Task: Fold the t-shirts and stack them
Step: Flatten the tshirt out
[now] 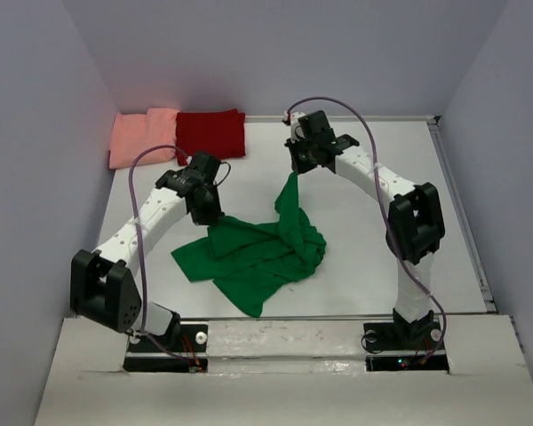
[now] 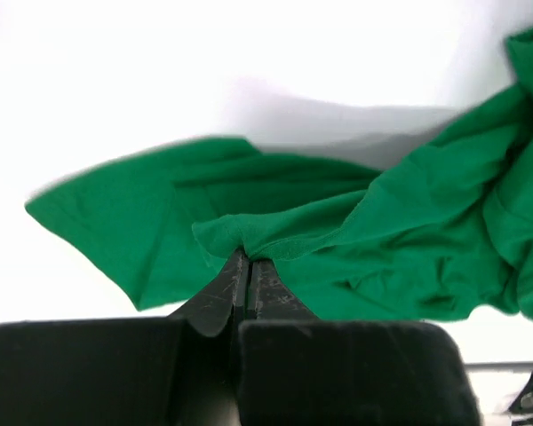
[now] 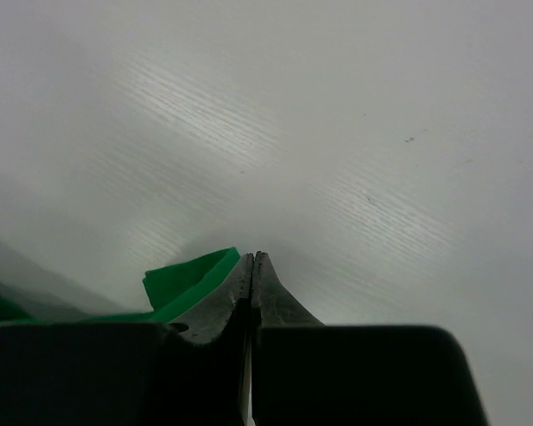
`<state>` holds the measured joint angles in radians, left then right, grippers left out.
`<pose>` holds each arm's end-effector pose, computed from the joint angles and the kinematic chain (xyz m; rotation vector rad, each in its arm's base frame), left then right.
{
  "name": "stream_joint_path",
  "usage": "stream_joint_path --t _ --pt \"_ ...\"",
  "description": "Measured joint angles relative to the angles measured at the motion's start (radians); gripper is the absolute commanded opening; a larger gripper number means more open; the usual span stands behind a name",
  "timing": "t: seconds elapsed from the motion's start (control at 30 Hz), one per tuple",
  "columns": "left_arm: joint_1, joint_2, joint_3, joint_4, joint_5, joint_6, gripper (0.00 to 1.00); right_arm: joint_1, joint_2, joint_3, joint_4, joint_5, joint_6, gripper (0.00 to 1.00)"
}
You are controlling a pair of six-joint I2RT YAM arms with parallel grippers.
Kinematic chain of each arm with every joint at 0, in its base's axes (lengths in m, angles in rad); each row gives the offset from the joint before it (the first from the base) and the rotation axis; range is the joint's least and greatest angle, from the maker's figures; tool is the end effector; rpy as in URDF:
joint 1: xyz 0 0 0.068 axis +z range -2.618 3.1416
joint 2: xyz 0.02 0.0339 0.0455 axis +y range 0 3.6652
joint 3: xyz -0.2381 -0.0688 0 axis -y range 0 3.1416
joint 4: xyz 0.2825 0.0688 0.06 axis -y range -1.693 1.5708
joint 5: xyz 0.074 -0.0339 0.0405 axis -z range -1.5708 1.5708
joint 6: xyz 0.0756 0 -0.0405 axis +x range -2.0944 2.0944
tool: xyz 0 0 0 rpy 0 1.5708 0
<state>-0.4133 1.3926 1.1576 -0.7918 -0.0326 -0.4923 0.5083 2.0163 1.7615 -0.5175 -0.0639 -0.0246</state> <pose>0.3159 -0.1359 0.2124 -0.1156 2.6219 -0.2818 0.4503 0.2564 0.2109 -0.6528 2.2707 0.3120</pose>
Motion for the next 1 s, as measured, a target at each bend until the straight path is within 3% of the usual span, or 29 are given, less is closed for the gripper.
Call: stream_joint_path --t 0.57,1.0 --pt "0.219 0.322 0.368 0.003 -0.037 0.131 0.00 -0.256 -0.066 -0.010 -0.061 0.113 0.121 0.00" --pt "0.383 0.360 0.391 -0.010 -0.058 0.200 0.00 -0.292 -0.036 -0.062 -0.085 0.193 0.183 0.00"
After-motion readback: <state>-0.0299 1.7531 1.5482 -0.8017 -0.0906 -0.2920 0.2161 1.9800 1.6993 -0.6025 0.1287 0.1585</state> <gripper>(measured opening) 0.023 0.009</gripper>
